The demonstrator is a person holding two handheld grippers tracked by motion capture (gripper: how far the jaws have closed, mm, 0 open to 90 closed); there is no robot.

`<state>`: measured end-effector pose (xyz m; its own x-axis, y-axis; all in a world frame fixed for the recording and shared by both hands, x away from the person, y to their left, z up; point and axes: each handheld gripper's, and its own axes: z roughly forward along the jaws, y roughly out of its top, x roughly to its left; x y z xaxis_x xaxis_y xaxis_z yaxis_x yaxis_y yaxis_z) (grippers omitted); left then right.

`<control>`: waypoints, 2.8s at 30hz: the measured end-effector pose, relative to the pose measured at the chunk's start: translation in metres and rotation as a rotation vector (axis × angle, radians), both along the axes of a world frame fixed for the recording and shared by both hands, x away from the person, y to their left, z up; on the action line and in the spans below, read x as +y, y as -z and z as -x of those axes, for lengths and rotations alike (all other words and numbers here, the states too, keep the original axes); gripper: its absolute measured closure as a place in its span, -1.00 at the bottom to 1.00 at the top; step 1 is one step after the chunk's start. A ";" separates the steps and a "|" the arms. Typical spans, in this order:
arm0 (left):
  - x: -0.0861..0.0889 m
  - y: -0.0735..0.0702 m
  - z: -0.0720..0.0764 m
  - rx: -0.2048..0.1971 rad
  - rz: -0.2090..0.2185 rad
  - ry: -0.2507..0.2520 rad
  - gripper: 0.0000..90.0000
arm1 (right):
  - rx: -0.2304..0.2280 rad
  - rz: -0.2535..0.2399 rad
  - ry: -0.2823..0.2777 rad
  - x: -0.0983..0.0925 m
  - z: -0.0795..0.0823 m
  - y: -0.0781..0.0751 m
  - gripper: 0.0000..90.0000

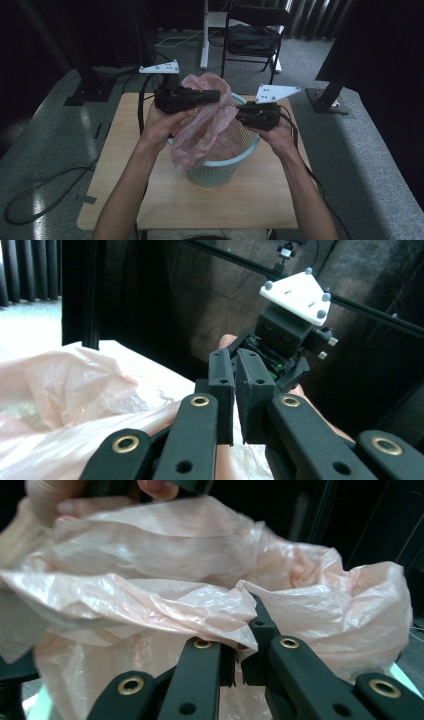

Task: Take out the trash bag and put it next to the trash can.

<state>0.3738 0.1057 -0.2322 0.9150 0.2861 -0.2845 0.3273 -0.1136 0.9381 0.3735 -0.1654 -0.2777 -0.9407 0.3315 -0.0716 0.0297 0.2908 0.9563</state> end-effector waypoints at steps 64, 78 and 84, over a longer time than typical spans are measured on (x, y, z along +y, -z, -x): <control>0.010 -0.025 0.010 -0.069 -0.288 -0.183 0.99 | 0.027 0.086 0.067 0.013 -0.004 -0.015 -0.42; 0.007 -0.030 0.011 -0.071 -0.240 -0.042 0.99 | -0.015 0.054 -0.007 0.025 -0.015 -0.018 -0.49; 0.006 -0.032 0.013 -0.084 -0.246 -0.031 0.99 | -0.050 0.042 -0.053 0.022 -0.012 -0.020 -0.51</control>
<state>0.3606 0.1121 -0.2001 0.9221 0.3656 -0.1268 0.2567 -0.3326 0.9075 0.3859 -0.1433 -0.2573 -0.9517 0.2771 -0.1319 -0.0345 0.3305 0.9432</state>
